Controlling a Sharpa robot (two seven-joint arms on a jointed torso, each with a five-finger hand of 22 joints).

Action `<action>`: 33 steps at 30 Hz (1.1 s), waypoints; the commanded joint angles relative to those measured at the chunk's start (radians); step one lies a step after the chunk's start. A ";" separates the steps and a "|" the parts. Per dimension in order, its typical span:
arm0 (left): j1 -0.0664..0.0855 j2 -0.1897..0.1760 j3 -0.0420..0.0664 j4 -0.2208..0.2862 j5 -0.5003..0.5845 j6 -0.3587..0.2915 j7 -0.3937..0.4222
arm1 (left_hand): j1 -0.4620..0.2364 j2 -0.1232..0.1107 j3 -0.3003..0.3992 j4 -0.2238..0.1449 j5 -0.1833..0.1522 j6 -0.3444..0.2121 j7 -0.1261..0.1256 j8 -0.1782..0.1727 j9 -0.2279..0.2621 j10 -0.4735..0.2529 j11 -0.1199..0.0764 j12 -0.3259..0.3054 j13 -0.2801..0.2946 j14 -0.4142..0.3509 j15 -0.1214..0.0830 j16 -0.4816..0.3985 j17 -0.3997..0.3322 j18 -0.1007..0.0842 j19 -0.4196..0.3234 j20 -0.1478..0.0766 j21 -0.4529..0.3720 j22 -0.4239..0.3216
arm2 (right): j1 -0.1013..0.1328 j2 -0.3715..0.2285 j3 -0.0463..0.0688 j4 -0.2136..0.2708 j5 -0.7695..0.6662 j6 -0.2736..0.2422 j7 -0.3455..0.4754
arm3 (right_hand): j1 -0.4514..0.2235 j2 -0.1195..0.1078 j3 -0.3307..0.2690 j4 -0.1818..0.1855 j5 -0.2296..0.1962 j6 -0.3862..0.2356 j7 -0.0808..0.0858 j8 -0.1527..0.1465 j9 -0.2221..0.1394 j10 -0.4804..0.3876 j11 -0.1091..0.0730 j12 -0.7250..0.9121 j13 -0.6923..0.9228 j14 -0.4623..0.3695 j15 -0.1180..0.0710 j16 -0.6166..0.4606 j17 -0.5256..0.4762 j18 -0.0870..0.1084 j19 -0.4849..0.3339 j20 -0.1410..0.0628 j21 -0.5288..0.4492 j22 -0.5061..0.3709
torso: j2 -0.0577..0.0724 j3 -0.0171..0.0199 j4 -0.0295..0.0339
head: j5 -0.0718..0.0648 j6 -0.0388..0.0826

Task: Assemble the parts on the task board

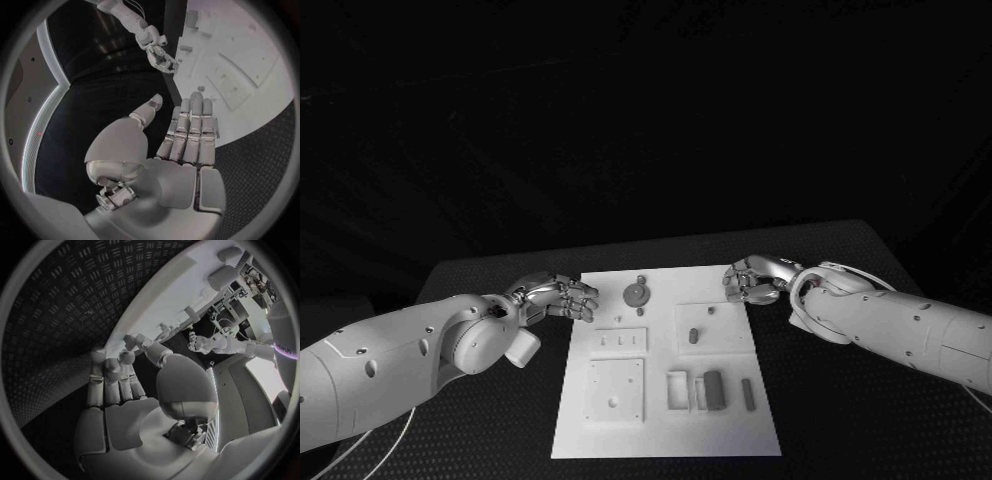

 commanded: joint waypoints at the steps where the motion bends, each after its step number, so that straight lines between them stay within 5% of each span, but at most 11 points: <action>1: 0.000 0.000 0.001 0.001 0.002 0.016 0.008 | -0.012 0.001 -0.003 0.003 0.005 -0.004 0.000 -0.004 -0.001 -0.003 0.005 -0.005 -0.001 0.002 0.002 -0.005 0.001 0.012 0.004 0.000 -0.006 0.002 | -0.005 0.004 0.000 -0.004 0.000 0.013 0.003 | 0.000 0.009 0.000 0.006 0.006 0.116 0.008 0.005 0.001 -0.051 -0.007 0.005 -0.002 0.000 -0.005 0.006 0.001 0.016 0.010 0.000 0.005 0.017 | 0.000 -0.0002 0.0001 | 0.000 -0.001; 33: 0.000 -0.002 0.001 0.002 0.002 0.021 0.005 | -0.013 0.001 -0.003 0.002 0.005 -0.004 0.001 -0.005 -0.001 -0.004 0.006 -0.005 -0.001 0.002 0.002 -0.007 0.003 0.012 0.004 0.000 -0.007 0.002 | -0.014 0.022 0.000 -0.035 -0.001 -0.006 -0.004 | -0.003 0.019 0.000 0.001 0.006 0.126 0.003 0.007 0.005 -0.047 -0.012 0.008 -0.007 0.004 -0.011 0.008 0.002 0.016 0.015 -0.005 0.009 0.017 | 0.000 -0.0001 -0.0005 | 0.003 -0.007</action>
